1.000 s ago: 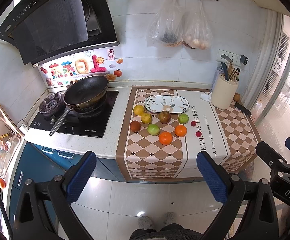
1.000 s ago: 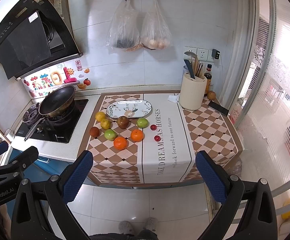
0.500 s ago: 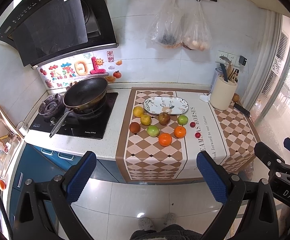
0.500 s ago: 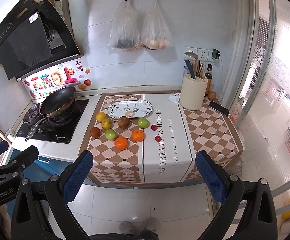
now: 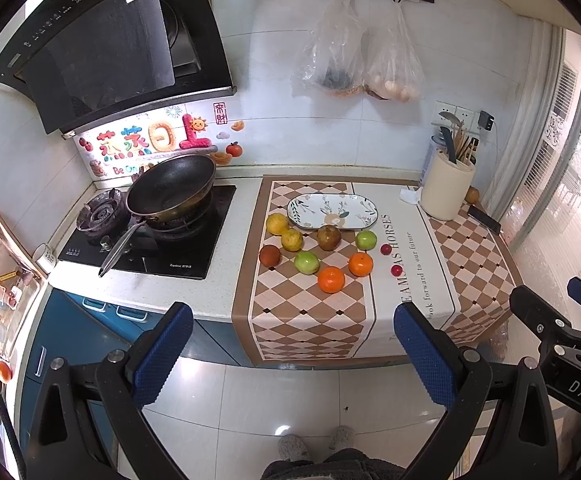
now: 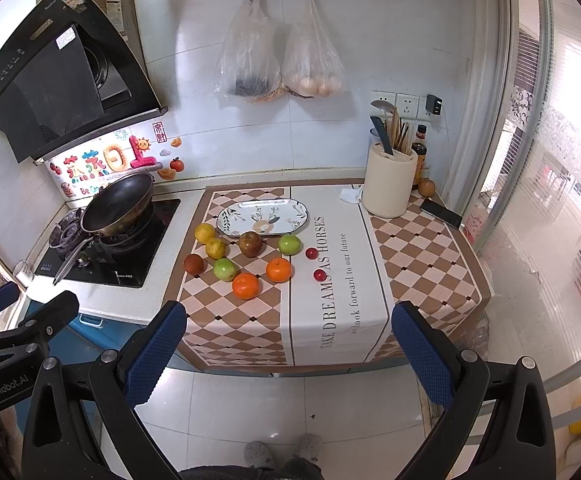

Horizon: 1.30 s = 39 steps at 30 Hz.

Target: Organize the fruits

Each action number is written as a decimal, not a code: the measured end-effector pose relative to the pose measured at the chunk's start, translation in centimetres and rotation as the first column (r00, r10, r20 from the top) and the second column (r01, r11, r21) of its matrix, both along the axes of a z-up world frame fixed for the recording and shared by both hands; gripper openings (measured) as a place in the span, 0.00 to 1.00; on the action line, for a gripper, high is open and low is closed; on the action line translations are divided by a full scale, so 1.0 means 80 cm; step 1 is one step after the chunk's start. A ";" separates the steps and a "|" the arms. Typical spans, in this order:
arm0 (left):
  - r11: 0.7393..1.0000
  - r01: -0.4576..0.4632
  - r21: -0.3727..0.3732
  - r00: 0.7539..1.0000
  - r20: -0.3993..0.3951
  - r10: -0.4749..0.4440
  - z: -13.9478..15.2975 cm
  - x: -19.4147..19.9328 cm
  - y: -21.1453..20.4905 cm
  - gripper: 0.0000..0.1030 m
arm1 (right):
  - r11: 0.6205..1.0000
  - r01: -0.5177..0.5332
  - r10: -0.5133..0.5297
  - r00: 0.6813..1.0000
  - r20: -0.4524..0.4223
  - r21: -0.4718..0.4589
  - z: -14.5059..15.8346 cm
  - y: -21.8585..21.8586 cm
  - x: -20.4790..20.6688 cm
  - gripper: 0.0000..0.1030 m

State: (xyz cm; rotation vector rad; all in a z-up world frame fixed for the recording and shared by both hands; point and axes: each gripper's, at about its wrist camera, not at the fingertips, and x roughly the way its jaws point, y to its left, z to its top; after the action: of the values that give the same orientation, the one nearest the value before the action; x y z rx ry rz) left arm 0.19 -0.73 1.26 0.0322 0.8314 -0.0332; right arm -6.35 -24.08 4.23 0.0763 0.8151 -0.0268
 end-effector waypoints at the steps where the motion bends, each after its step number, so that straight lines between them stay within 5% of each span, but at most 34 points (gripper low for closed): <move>1: 1.000 0.001 0.000 1.000 0.000 -0.001 0.001 0.001 0.000 1.00 | 1.000 0.002 -0.002 1.000 0.001 0.002 0.001 0.004 -0.001 1.00; 9: 1.000 -0.017 0.007 1.000 0.025 0.017 -0.004 0.011 0.000 1.00 | 0.999 0.048 -0.048 0.999 -0.006 0.008 -0.005 0.024 0.009 1.00; 17: 0.997 -0.071 0.037 0.994 0.086 0.067 -0.046 0.073 0.037 1.00 | 0.997 0.069 -0.068 0.997 0.038 -0.029 -0.054 0.031 0.059 1.00; 29: 0.969 -0.170 0.177 0.974 -0.116 0.192 -0.168 0.220 0.082 1.00 | 0.994 0.044 -0.021 0.977 -0.210 0.104 -0.217 0.018 0.237 1.00; 36: 0.967 -0.206 0.151 0.906 -0.345 0.247 -0.266 0.340 0.100 1.00 | 0.987 0.040 0.017 0.935 -0.353 0.154 -0.326 -0.006 0.361 0.99; 39: 0.959 -0.271 0.081 0.816 -0.509 0.274 -0.315 0.387 0.115 0.86 | 0.984 0.042 0.034 0.909 -0.415 0.173 -0.366 -0.011 0.403 0.99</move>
State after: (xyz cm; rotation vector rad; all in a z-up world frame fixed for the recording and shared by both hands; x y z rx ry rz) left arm 31.18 8.44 -23.97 -0.0971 1.3717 0.2439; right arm 25.93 -24.94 -25.09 0.2487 1.2464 0.0280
